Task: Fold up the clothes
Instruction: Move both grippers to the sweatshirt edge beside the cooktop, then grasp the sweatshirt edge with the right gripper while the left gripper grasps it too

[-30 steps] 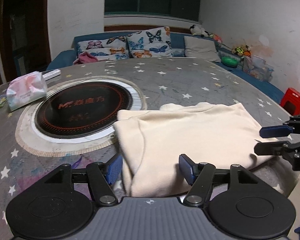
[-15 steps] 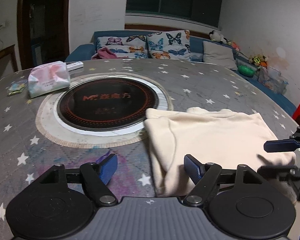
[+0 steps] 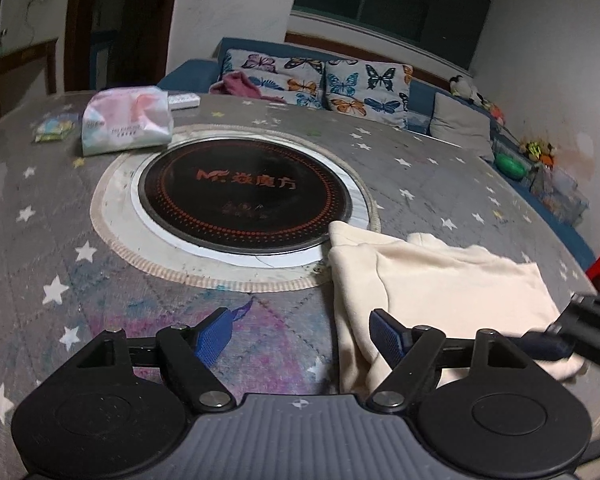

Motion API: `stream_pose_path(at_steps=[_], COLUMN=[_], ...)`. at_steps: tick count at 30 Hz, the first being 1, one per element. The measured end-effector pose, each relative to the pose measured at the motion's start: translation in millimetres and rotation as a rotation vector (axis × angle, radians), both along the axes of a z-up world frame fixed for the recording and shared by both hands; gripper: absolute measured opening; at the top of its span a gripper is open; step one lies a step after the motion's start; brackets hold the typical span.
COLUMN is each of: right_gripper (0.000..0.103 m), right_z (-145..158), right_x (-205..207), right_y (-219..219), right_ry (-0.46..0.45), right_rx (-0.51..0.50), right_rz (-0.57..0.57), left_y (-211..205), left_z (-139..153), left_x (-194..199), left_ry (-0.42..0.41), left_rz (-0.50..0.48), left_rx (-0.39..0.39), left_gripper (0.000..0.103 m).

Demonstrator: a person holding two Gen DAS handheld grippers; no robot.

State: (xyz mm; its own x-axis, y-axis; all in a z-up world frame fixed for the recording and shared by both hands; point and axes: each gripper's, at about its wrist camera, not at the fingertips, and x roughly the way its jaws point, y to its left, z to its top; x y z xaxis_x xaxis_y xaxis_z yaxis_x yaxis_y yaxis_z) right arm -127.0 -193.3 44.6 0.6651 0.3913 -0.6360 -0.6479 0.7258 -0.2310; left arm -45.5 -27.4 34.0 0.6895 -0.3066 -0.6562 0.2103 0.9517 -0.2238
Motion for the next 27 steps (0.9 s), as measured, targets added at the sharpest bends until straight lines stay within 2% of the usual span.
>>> stream_pose_path(at_steps=[4, 14, 20, 27], right_gripper=[0.047, 0.031, 0.022, 0.016], right_z=[-8, -23, -19, -5], right_x=[3, 14, 15, 22], right_y=[21, 37, 31, 12], right_ry=[-0.02, -0.031, -0.022, 0.024], right_rx=[-0.044, -0.089, -0.054, 0.084], right_rz=[0.055, 0.061, 0.036, -0.024], left_y=[1, 2, 1, 3], left_z=[-2, -2, -1, 1], left_x=[5, 11, 14, 19], left_ry=[0.023, 0.053, 0.076, 0.113], left_rz=[0.002, -0.001, -0.004, 0.008], left_rx=[-0.027, -0.078, -0.12, -0.222], left_gripper=[0.07, 0.07, 0.07, 0.07])
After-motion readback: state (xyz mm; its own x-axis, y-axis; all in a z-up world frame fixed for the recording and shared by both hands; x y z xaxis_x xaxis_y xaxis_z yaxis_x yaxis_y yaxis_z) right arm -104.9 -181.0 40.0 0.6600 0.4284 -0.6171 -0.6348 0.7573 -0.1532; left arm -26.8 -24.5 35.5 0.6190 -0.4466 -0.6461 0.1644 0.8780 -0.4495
